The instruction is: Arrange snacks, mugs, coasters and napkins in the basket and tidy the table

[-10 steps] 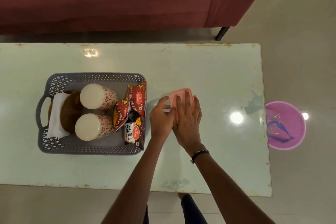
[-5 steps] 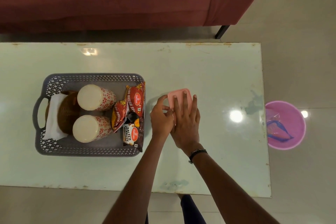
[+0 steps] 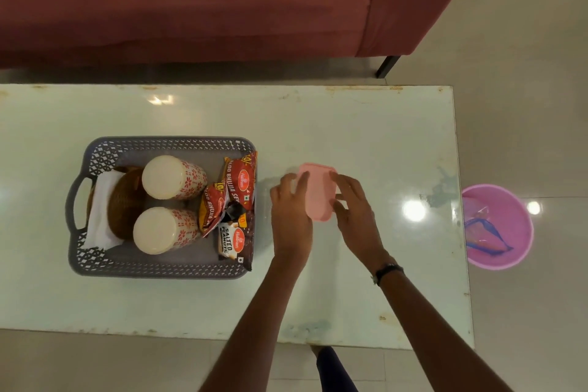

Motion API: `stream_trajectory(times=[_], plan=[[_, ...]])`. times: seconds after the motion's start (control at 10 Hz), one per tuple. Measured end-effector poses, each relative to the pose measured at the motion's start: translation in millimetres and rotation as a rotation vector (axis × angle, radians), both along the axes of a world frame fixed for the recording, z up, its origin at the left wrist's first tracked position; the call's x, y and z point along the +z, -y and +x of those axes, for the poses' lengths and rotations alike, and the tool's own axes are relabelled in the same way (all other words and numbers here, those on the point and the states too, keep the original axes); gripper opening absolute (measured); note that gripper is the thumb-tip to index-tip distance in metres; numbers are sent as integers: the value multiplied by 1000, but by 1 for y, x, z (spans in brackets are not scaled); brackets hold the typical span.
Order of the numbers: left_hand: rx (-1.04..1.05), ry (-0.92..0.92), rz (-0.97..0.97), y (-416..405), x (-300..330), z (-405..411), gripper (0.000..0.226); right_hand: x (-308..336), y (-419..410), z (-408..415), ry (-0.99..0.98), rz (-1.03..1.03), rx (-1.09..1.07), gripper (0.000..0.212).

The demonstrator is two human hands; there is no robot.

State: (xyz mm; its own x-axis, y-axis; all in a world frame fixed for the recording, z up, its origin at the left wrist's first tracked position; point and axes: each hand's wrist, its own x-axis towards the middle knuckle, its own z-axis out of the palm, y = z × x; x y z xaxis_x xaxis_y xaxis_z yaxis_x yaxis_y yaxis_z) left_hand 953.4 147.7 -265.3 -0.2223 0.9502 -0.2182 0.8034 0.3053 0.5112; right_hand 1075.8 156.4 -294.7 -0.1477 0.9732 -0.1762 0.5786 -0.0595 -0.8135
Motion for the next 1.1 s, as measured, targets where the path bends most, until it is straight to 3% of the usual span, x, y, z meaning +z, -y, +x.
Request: stream_trajectory(times=[0.1,0.2,0.4,0.6,0.9,1.0,1.1], plan=[[-200,-157,52,19,-4,2,57,-3,-3,-10,-71,-66,-119,64],[-225,-248,20,37,-7,3,51,-5,1,-17,-98,-120,-185,69],[-178,-330,-227,69,1,-1,52,-3,9,-37,-82,-150,-15,59],[-149,-320,-318,76,0,-10,60,-3,19,-57,-85,-194,-20,56],[-112,-50,-324,72,21,-23,61,16,24,-55,-129,-290,11,59],[-159,141,-285,70,44,-40,57,36,32,-58,-145,-381,108,68],[-199,248,-163,75,71,-68,50,62,39,-69,-40,-435,129,73]])
